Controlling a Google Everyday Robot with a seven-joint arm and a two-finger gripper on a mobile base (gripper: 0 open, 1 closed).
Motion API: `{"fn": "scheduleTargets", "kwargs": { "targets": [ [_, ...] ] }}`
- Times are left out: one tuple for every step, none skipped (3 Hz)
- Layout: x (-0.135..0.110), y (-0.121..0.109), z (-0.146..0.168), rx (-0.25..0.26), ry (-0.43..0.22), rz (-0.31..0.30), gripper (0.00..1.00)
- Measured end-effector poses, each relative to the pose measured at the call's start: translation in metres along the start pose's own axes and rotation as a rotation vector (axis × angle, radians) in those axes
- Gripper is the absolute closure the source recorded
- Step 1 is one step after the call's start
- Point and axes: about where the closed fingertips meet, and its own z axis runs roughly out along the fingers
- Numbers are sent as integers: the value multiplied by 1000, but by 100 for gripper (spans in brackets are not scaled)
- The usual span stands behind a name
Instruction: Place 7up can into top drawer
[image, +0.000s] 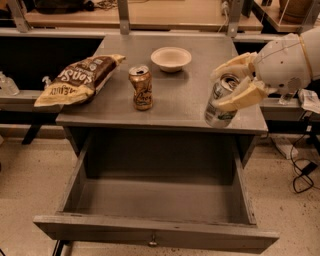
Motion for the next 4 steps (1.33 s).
{"fn": "scheduleTargets", "kwargs": {
  "targets": [
    [3,10,12,-32,-35,16,100],
    [4,47,40,-88,-119,36,100],
    [20,99,78,-152,-143,66,100],
    [46,153,120,-235,-96,90,100]
  ]
}}
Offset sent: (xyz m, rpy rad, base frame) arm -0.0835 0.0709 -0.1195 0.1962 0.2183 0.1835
